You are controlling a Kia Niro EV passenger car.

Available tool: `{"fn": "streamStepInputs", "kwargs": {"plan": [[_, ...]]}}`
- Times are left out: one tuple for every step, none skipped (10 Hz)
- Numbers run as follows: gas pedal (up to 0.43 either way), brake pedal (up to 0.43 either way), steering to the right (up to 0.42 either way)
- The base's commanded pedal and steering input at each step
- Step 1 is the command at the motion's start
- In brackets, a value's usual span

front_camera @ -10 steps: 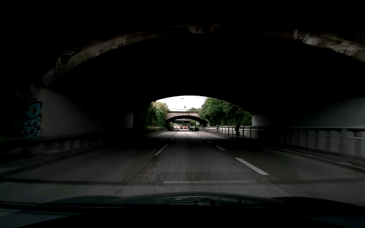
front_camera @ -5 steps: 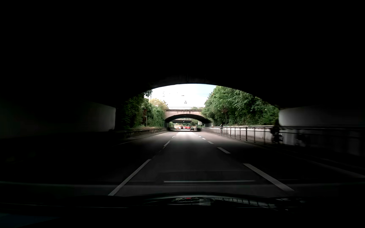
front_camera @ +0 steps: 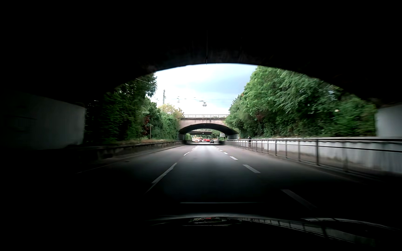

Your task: Follow the waypoints while adhering to traffic rules and regulations

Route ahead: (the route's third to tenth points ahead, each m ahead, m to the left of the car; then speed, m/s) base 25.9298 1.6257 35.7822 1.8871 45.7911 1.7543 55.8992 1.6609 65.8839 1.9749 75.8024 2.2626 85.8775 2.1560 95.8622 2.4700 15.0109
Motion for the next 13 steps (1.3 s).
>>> {"fn": "streamStepInputs", "kwargs": {"plan": [[0.087,0.0,-0.004],[0.087,0.0,-0.004],[0.087,0.0,-0.004],[0.087,0.0,-0.003],[0.079,0.0,-0.003],[0.079,0.0,-0.004],[0.067,0.0,-0.004],[0.067,0.0,-0.004],[0.067,0.0,-0.004],[0.067,0.0,-0.004],[0.067,0.0,-0.003],[0.067,0.0,-0.003],[0.067,0.0,-0.003]]}}
